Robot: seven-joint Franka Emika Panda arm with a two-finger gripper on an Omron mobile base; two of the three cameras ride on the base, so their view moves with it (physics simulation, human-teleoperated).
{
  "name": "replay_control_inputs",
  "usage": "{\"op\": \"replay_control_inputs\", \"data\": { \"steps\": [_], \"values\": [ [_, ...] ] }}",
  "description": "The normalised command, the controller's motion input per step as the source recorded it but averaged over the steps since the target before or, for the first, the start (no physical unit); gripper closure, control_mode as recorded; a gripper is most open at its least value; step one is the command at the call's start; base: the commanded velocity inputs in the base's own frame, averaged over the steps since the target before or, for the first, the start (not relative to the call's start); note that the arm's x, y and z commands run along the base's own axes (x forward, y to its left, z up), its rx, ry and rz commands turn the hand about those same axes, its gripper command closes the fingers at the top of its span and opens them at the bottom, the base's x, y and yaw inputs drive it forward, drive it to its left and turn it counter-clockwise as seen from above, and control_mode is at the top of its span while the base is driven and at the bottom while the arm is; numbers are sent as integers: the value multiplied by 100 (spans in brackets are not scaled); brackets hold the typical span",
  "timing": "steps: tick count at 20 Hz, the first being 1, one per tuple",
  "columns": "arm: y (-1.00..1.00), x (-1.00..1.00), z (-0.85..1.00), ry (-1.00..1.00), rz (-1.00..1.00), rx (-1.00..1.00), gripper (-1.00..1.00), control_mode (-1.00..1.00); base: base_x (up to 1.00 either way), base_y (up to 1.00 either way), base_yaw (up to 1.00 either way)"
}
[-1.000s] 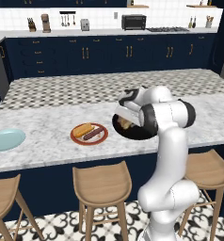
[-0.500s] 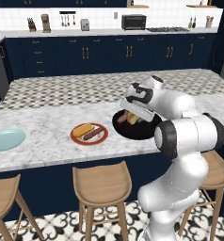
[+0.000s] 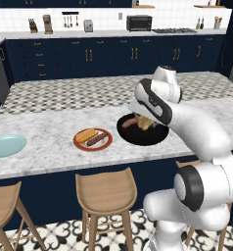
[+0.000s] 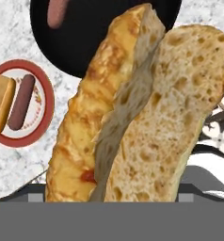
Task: Place one bun and one sausage from the bowl on each plate.
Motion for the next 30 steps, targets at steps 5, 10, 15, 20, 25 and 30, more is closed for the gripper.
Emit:
{"op": "replay_control_inputs", "data": {
  "steps": [5,10,15,20,25,30],
  "values": [
    [11,-82,37,14,-4,-5,100,-100,0,0,0],
    [0,0,0,0,0,0,100,100,-34,91,-8],
    [0,0,0,0,0,0,100,100,-2,100,-9],
    [0,0,0,0,0,0,100,100,1,100,-6],
    [0,0,0,0,0,0,100,100,57,97,0],
    [69,95,1,0,0,-6,100,-100,0,0,0]
  ]
}}
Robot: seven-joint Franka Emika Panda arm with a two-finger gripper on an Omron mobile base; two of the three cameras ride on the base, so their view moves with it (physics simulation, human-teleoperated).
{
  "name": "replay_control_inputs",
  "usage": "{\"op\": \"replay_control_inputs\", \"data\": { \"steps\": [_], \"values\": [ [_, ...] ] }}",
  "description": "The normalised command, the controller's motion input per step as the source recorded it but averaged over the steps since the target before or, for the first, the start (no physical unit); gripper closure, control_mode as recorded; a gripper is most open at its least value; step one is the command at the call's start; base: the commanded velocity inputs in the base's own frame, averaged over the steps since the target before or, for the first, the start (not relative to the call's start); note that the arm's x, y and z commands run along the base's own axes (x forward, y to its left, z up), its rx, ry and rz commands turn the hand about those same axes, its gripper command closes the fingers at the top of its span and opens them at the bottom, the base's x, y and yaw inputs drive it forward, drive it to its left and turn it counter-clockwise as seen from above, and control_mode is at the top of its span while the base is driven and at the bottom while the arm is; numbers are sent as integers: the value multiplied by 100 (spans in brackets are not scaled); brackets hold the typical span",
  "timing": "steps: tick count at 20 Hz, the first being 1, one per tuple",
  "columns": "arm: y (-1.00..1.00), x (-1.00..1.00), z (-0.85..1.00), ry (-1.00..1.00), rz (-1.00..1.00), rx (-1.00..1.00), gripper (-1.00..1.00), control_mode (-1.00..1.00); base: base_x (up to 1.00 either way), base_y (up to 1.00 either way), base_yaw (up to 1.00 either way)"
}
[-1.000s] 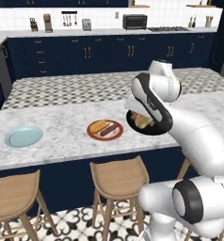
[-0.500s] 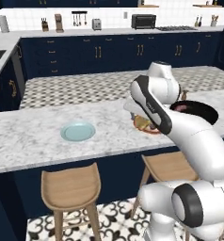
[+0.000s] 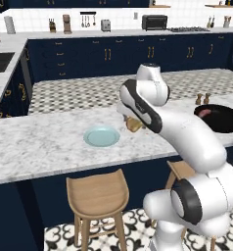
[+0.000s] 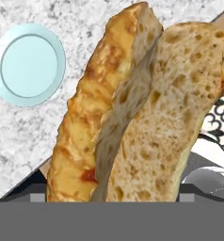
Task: Place one bun and one sausage from the bowl on each plate.
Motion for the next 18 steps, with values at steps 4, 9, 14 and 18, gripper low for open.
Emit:
{"op": "replay_control_inputs", "data": {
  "steps": [4,9,14,18],
  "values": [
    [86,100,-40,0,0,-5,100,-100,0,0,0],
    [84,100,-82,6,0,-8,100,-100,0,0,0],
    [42,100,-82,2,-5,-9,100,-100,0,0,0],
    [6,100,-62,2,-9,-8,100,-100,0,0,0]
  ]
}}
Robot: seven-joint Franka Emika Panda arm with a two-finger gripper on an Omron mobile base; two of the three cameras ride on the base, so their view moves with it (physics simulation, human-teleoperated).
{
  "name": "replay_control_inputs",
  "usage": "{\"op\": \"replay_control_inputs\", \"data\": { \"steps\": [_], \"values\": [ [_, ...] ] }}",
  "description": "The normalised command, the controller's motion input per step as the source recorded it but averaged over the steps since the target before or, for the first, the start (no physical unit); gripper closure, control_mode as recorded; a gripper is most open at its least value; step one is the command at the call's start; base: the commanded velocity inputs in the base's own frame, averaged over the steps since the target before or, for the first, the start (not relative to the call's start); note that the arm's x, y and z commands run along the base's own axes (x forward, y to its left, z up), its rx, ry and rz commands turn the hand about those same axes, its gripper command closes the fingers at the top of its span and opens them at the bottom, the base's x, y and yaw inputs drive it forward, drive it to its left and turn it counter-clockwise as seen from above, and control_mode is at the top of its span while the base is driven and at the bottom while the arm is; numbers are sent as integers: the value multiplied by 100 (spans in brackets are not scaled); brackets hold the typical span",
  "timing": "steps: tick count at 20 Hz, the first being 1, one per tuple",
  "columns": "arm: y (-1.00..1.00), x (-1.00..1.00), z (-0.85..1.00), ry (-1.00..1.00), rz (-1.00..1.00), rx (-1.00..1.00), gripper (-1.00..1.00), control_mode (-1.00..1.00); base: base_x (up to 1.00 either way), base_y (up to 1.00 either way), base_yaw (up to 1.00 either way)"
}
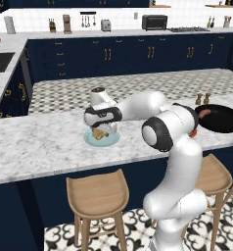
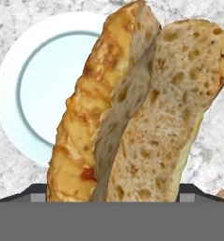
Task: Place one bun and one sausage from the bowl on each plate.
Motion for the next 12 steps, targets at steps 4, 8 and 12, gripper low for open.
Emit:
{"op": "replay_control_inputs", "data": {
  "steps": [4,8,12],
  "values": [
    [3,94,-44,12,-7,-1,100,-100,0,0,0],
    [7,48,-44,10,-2,0,100,-100,0,0,0],
    [5,34,-43,4,-1,0,100,-100,0,0,0]
  ]
}}
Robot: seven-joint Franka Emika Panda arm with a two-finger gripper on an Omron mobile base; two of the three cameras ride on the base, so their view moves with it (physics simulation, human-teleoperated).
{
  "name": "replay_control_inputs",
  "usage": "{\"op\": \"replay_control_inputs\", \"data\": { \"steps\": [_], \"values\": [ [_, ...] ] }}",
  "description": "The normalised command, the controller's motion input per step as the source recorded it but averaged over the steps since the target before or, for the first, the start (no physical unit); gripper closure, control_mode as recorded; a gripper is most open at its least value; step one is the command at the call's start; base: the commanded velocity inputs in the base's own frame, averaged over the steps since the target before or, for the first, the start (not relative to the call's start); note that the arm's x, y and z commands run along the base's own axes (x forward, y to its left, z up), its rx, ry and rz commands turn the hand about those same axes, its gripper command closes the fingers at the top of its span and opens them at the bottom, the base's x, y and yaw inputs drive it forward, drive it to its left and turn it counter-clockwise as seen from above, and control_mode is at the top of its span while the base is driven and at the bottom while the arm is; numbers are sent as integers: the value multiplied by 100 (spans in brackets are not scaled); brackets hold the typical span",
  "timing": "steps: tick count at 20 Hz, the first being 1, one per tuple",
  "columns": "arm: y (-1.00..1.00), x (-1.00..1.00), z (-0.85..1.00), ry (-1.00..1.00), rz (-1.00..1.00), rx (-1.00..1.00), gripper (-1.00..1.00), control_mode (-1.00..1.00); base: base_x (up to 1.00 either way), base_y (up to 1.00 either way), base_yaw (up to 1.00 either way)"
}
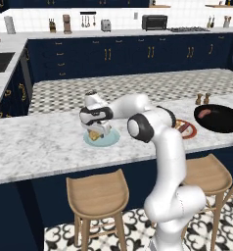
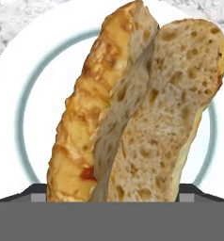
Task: Place one bun and one sausage from the bowl on each plate.
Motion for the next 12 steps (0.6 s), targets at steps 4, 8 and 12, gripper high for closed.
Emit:
{"op": "replay_control_inputs", "data": {
  "steps": [4,8,12],
  "values": [
    [0,2,-39,0,0,0,-100,-100,0,0,0],
    [-1,-21,-10,-13,0,0,-100,-100,0,0,0],
    [-2,-33,0,-19,0,2,-100,-100,0,0,0]
  ]
}}
